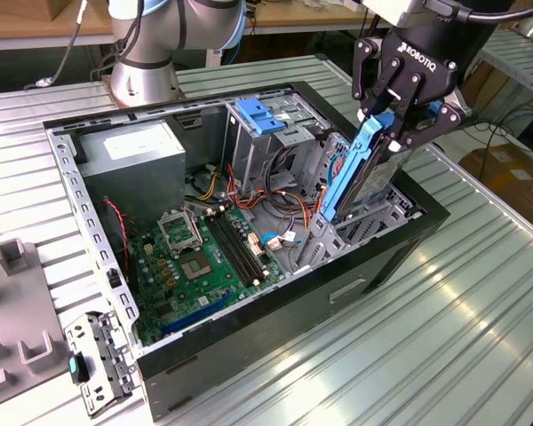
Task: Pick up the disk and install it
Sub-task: 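Insert the disk into the insertion slot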
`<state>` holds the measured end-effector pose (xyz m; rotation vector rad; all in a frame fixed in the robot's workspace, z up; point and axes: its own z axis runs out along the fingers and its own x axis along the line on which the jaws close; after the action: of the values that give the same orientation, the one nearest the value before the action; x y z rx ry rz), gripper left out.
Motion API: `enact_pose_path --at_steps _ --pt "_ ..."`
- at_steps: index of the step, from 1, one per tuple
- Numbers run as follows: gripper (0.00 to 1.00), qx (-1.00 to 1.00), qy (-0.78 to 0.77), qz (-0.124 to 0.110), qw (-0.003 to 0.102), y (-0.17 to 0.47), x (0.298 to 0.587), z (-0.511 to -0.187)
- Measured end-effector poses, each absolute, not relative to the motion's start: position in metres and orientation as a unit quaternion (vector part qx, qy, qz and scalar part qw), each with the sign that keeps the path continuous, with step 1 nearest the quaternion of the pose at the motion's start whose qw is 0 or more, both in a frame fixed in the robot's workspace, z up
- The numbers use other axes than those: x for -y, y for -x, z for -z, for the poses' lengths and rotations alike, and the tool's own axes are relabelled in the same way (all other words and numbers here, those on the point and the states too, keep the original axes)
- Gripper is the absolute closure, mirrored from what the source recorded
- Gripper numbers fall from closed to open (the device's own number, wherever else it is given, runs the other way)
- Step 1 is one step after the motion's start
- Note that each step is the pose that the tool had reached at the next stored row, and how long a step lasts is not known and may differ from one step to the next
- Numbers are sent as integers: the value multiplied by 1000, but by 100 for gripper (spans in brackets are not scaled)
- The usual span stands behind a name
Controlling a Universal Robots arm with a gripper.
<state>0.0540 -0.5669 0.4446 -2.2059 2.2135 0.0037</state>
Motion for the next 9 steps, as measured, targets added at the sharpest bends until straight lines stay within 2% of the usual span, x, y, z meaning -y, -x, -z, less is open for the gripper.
enact_pose_path --at_steps 9 --pt "63 -708 706 -1 8 -54 570 -439"
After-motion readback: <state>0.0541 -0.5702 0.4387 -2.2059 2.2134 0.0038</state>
